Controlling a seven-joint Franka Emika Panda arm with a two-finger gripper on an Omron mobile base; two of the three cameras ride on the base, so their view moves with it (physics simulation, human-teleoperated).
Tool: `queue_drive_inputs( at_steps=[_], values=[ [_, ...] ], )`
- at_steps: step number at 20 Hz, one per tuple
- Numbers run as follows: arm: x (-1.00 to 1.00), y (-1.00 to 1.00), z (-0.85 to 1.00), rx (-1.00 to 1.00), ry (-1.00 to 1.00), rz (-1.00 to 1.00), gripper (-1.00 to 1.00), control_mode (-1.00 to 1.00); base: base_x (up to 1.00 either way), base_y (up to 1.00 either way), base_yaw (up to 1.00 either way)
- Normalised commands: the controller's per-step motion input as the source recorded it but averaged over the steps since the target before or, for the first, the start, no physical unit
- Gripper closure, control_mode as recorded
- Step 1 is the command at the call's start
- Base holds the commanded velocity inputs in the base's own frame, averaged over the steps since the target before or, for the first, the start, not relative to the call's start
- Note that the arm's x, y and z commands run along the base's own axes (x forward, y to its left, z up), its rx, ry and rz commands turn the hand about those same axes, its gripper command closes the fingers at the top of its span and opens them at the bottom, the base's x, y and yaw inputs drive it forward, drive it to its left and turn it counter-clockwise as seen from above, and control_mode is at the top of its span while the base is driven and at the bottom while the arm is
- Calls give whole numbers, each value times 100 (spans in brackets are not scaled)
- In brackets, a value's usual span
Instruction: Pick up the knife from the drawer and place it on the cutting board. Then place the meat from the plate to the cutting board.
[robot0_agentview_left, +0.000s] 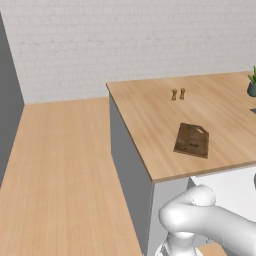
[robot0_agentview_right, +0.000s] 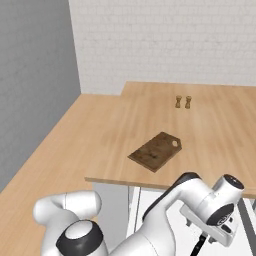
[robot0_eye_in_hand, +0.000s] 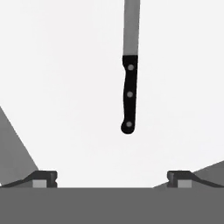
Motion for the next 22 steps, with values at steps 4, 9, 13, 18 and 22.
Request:
queue_drive_inputs(
  at_steps=[4, 9, 13, 18, 22],
  values=[
    [16, -2, -50, 0, 4, -7, -100, -100, 0, 0, 0],
    [37, -13, -23, -1, 3, 0, -100, -100, 0, 0, 0],
    [30, -14, -14, -8, 0, 0, -100, -100, 0, 0, 0],
    [0, -16, -44, -3, 0, 0, -100, -100, 0, 0, 0],
    [0, -18, -45, -3, 0, 0, -100, -100, 0, 0, 0]
  ],
)
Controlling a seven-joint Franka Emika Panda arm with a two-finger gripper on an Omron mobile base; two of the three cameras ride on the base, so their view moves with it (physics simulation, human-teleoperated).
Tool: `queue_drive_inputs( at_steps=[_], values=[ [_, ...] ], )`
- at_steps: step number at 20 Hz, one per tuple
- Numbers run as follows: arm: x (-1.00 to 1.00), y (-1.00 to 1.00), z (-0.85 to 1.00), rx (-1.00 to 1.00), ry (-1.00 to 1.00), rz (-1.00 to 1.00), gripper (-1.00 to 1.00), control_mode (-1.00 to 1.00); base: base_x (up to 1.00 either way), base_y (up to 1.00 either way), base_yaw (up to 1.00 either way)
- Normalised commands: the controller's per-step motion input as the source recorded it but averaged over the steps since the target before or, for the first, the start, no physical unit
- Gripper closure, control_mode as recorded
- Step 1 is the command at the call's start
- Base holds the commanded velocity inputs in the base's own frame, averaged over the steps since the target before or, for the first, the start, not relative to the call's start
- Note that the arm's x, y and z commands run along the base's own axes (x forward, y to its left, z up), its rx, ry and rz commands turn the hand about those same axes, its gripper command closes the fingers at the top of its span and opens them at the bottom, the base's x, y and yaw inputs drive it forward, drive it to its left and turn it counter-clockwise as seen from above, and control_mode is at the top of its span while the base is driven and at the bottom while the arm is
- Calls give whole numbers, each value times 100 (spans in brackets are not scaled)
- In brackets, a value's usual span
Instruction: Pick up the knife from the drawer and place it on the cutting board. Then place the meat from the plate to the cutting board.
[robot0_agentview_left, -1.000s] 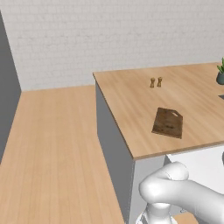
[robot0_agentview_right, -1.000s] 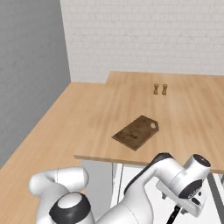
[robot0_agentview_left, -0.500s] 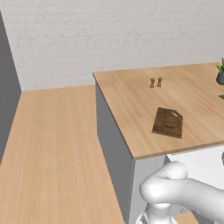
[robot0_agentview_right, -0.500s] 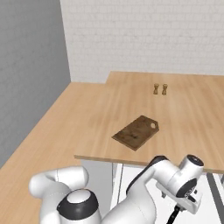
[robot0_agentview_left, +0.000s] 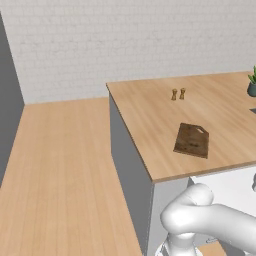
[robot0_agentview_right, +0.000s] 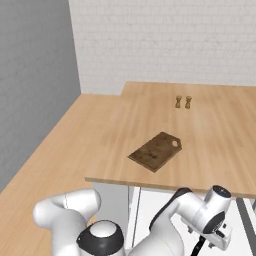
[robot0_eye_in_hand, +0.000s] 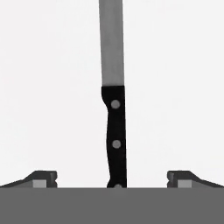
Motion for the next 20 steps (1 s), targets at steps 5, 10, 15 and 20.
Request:
queue_drive_inputs(
  at_steps=[5, 10, 15, 20],
  values=[
    [0, -14, -29, -2, 0, 0, -100, -100, 0, 0, 0],
    [0, -2, -17, 0, 0, 0, -100, -100, 0, 0, 0],
    [9, 0, -13, 0, -2, 0, -100, -100, 0, 0, 0],
    [3, -4, -10, 0, -2, 0, -100, -100, 0, 0, 0]
  ],
)
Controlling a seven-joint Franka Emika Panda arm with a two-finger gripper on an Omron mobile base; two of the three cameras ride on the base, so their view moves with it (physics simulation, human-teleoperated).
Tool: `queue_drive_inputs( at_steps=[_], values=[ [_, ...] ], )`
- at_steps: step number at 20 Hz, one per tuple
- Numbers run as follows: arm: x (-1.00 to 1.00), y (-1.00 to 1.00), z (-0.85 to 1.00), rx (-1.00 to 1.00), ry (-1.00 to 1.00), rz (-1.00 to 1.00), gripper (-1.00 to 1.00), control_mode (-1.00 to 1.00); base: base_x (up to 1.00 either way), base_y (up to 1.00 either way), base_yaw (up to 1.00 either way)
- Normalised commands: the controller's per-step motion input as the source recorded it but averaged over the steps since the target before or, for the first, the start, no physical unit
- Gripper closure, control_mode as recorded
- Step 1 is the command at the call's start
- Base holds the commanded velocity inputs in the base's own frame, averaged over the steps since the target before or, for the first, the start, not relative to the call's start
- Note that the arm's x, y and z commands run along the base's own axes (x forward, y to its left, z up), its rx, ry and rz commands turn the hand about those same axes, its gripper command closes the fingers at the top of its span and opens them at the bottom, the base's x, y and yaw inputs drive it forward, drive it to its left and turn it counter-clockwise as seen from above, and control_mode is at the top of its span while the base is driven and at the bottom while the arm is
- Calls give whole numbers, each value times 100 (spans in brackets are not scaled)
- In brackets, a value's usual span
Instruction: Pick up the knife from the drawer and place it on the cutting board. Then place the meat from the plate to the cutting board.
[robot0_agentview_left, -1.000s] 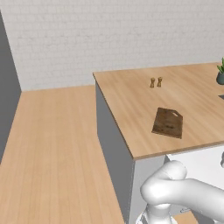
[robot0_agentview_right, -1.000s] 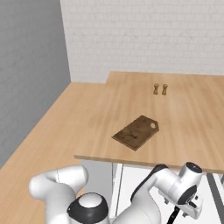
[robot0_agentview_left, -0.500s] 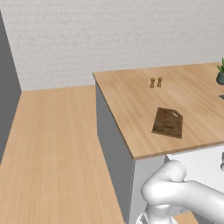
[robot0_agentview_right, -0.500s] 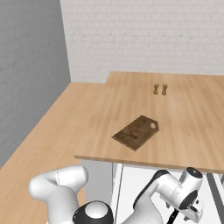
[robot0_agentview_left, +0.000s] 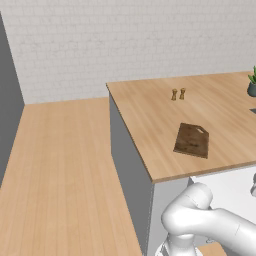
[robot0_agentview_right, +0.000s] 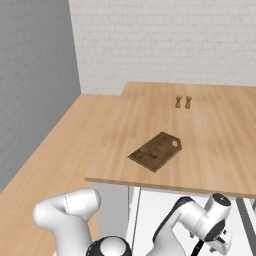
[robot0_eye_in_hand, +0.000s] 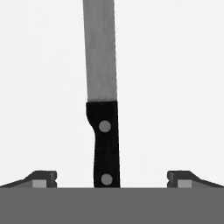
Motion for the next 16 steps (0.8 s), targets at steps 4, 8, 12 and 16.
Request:
queue_drive_inputs(
  at_steps=[4, 8, 12, 16],
  values=[
    [0, -6, -8, 0, 0, 0, -100, -100, 0, 0, 0],
    [-5, 5, -1, 0, 3, 0, -100, -100, 0, 0, 0],
    [-3, 26, 0, 0, 4, 0, -100, -100, 0, 0, 0],
    [-3, 5, -12, 0, 3, 0, -100, -100, 0, 0, 0]
  ],
)
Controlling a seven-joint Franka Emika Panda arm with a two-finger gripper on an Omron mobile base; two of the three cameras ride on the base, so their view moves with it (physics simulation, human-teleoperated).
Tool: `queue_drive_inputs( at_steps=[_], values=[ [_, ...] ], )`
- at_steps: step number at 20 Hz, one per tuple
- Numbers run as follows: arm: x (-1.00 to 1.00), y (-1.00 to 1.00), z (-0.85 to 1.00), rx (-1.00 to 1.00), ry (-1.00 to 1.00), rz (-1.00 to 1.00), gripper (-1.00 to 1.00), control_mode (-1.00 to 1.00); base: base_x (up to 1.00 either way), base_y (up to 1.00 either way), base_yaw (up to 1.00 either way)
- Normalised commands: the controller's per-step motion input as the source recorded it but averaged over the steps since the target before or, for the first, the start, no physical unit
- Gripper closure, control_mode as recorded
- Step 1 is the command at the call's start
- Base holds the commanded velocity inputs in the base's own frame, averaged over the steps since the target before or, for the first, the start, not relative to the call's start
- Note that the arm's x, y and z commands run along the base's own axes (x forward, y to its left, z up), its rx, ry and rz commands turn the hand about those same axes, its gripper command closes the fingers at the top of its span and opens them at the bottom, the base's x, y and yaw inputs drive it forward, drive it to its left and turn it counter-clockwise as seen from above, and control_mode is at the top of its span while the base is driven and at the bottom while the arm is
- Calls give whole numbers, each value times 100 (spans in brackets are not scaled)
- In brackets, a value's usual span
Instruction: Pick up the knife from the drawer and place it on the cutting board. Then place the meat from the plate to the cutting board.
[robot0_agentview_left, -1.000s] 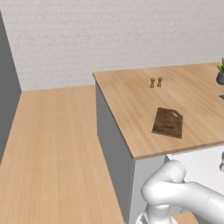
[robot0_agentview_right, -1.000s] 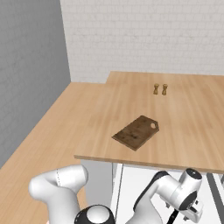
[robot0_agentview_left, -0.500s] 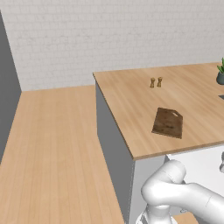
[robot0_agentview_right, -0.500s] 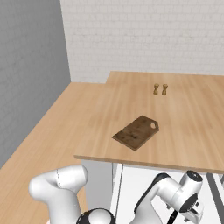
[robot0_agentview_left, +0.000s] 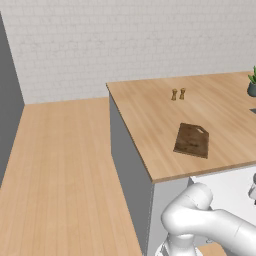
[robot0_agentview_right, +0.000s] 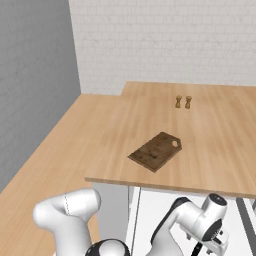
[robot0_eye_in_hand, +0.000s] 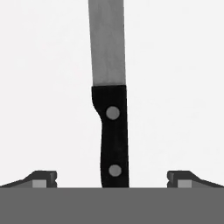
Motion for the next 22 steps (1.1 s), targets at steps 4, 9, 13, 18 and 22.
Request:
queue_drive_inputs(
  at_steps=[4, 9, 13, 18, 22],
  values=[
    [-8, 0, -33, 0, 2, 0, -100, -100, 0, 0, 0],
    [-3, 0, -32, 0, 3, 0, -100, -100, 0, 0, 0],
    [-5, 0, -38, 0, 5, 0, -100, -100, 0, 0, 0],
    [-14, -1, -39, 0, 9, 0, -100, -100, 0, 0, 0],
    [-19, 0, -13, 0, 0, 0, 100, -100, 0, 0, 0]
  ],
)
